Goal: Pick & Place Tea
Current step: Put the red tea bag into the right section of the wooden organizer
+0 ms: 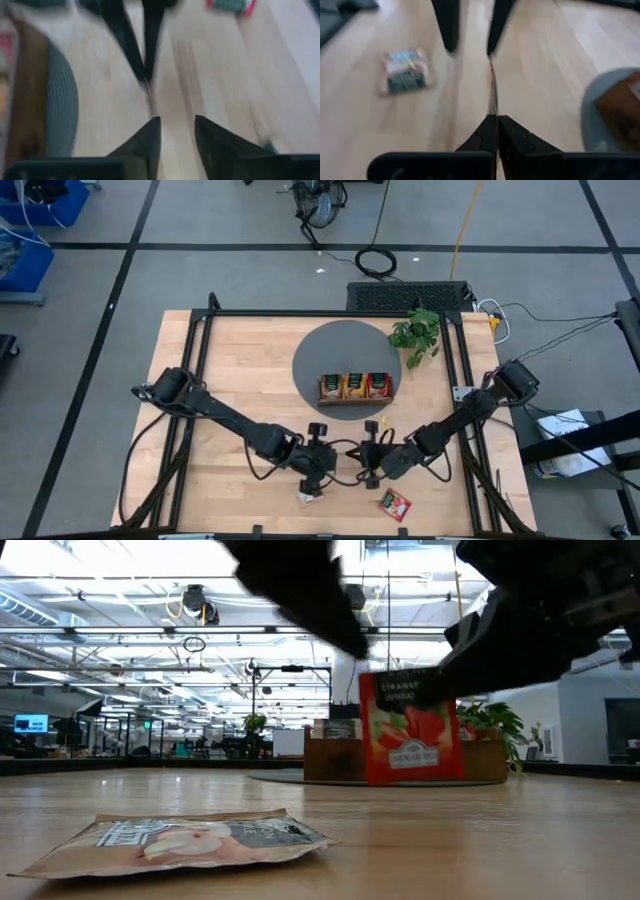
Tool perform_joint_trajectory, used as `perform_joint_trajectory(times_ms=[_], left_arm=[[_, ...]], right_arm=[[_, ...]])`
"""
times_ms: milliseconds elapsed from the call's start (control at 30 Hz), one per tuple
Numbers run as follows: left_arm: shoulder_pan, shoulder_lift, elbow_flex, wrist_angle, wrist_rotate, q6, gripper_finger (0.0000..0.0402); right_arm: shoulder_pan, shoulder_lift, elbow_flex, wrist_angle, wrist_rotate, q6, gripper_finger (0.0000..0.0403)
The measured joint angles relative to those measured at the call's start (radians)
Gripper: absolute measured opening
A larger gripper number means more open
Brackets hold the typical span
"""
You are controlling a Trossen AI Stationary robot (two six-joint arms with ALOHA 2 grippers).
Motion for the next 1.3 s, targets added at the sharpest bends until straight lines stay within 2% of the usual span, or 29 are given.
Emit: perform_joint_trajectory(times_ms=[167, 233, 333, 467, 500, 633, 800, 1000, 1133, 1300], left_arm=[[-0.060, -0.008, -0.013, -0.130, -0.019, -0.113, 0.0161], [-0.096, -0.007, -0.044, -0.095, -0.032, -0.135, 0.0155], [-0.136, -0.007, -0.081, -0.016, -0.035, -0.154, 0.0116], [-0.155, -0.007, -0.108, 0.068, -0.047, -0.172, 0.0025], [-0.156, -0.007, -0.120, 0.096, -0.048, -0.171, 0.0013], [-0.157, -0.007, -0.167, 0.193, -0.065, -0.150, 0.0018], [-0.145, -0.007, -0.222, 0.273, -0.080, -0.171, 0.0010], [-0.144, -0.007, -0.223, 0.280, -0.082, -0.202, 0.0012], [-0.150, -0.007, -0.223, 0.284, -0.082, -0.198, 0.0031], [-0.151, -0.007, -0.223, 0.287, -0.082, -0.176, 0.0035]], right_arm=[[0.020, -0.121, 0.000, -0.179, 0.097, 0.005, 0.0000], [0.032, -0.195, 0.001, -0.292, 0.116, 0.003, 0.0000], [0.033, -0.317, 0.000, -0.456, 0.125, -0.016, 0.0000], [0.002, -0.499, 0.000, -0.599, 0.122, -0.057, 0.0000], [-0.007, -0.541, 0.000, -0.635, 0.116, -0.080, 0.0000], [-0.078, -0.685, -0.001, -0.733, 0.008, -0.204, 0.0000], [-0.235, -0.799, -0.055, -0.724, -0.115, -0.278, 0.0000], [-0.490, -0.868, -0.218, -0.588, -0.456, -0.394, 0.0000], [-0.630, -0.880, -0.287, -0.531, -0.482, -0.366, 0.0000], [-0.727, -0.862, -0.325, -0.499, -0.550, -0.337, 0.0000]])
